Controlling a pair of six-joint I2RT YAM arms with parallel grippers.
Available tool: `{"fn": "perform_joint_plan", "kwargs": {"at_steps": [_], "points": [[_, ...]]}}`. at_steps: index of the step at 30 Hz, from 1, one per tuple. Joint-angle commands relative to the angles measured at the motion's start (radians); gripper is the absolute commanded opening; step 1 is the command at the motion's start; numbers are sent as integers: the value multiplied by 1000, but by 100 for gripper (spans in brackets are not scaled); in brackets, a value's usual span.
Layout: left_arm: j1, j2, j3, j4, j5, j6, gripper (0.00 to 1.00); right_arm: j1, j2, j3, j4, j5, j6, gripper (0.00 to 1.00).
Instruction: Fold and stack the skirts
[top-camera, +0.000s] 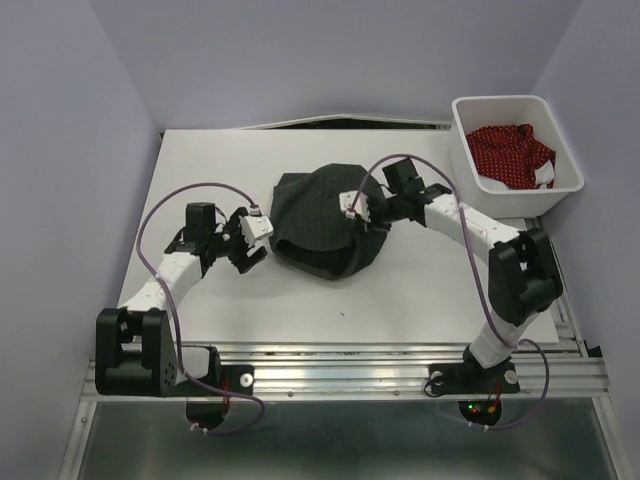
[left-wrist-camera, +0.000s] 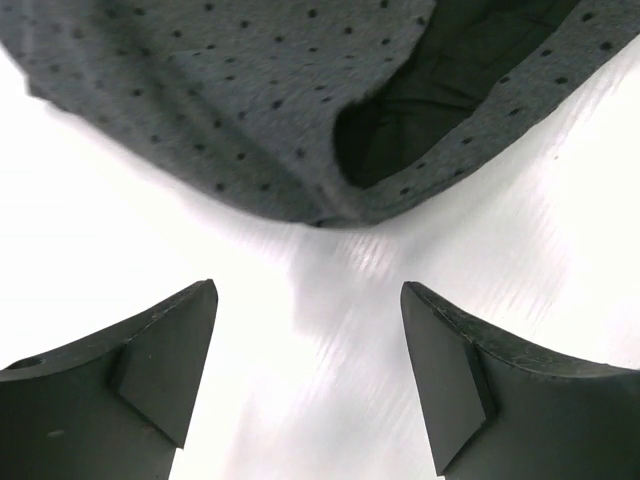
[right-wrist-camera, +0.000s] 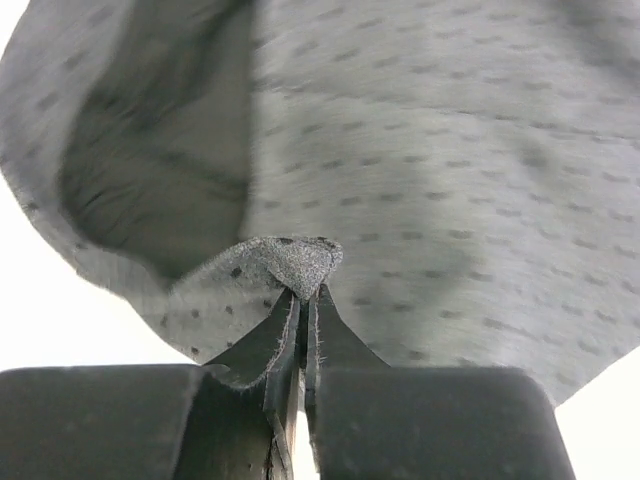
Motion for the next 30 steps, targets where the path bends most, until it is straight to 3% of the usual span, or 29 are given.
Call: {"fn": "perform_joint_plan", "kwargs": {"at_steps": [1, 7, 13, 17, 18, 21, 24, 30], "points": [[42, -101, -5, -69, 69, 147, 86, 9, -64, 230, 117, 43, 309, 1], [79, -179, -68, 54, 116, 110, 86, 0, -64, 510, 211, 186, 467, 1], [88, -196, -96, 178, 174, 13, 85, -11, 7, 710, 189, 246, 462, 1], [88, -216, -141, 181, 263, 45, 85, -11, 14, 695, 198, 260, 462, 1], [90, -218, -158, 217, 267, -11, 85, -11, 14, 687, 209, 263, 462, 1], [81, -178, -175, 441, 239, -170, 85, -11, 17, 680, 221, 269, 469, 1], [45, -109, -146, 529, 233, -255, 85, -11, 23, 686, 227, 270, 472, 1], [-91, 23, -111, 700, 83, -375, 83, -11, 20, 674, 240, 275, 462, 1]]}}
